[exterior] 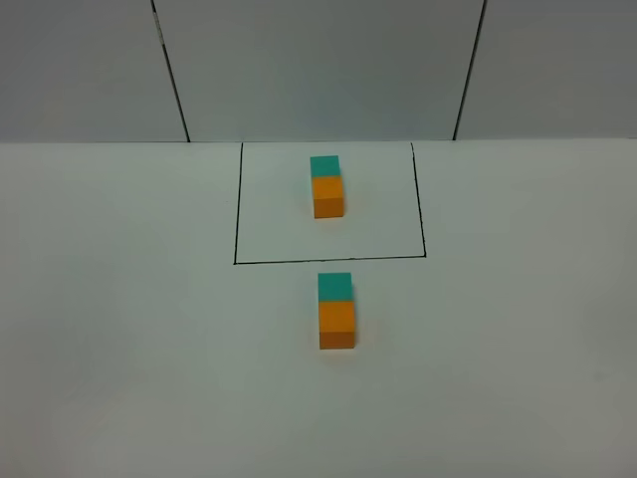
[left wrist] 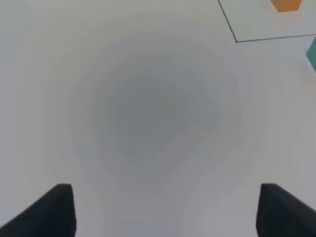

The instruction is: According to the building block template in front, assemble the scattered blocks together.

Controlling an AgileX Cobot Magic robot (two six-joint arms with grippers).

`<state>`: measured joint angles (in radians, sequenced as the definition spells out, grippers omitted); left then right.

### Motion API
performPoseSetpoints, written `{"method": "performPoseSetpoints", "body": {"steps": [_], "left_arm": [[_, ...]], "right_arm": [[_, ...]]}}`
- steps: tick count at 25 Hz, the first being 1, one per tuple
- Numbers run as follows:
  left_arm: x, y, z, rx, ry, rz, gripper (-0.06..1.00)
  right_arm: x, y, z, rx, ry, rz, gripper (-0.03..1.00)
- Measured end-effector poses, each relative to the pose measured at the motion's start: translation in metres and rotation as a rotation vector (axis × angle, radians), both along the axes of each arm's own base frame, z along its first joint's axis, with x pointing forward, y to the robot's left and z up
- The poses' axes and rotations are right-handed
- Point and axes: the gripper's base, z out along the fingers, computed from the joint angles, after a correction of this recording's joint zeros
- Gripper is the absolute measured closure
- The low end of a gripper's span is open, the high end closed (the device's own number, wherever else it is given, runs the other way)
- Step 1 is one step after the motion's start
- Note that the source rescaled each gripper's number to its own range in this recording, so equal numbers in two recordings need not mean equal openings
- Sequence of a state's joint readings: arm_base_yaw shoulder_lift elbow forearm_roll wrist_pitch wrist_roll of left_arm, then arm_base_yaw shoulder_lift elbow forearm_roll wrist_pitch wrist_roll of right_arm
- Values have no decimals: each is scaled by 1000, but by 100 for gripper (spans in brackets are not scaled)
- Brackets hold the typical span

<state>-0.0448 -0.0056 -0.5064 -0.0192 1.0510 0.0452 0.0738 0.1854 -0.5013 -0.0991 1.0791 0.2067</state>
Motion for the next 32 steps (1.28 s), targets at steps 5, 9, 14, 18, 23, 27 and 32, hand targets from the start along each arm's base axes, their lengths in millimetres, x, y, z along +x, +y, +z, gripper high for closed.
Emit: {"method": "performPoseSetpoints", "body": {"steps": [5, 9, 14, 18, 23, 27, 32], "left_arm": [[0, 0, 0, 0, 0, 0, 27], [0, 0, 0, 0, 0, 0, 27], [0, 0, 0, 0, 0, 0, 27], [0, 0, 0, 0, 0, 0, 27], [0, 0, 0, 0, 0, 0, 27], [0, 0, 0, 0, 0, 0, 27], [0, 0, 0, 0, 0, 0, 27]], "right_arm": [[-19, -2, 2, 6, -122, -1, 0], [-27, -2, 2, 9, -172, -1, 6], [-27, -2, 1, 9, -172, 0, 18], [-27, -2, 1, 9, -172, 0, 26], [-27, -2, 1, 9, -172, 0, 27], [-27, -2, 1, 8, -172, 0, 27], [-27, -2, 1, 5, -172, -31, 27]]}}
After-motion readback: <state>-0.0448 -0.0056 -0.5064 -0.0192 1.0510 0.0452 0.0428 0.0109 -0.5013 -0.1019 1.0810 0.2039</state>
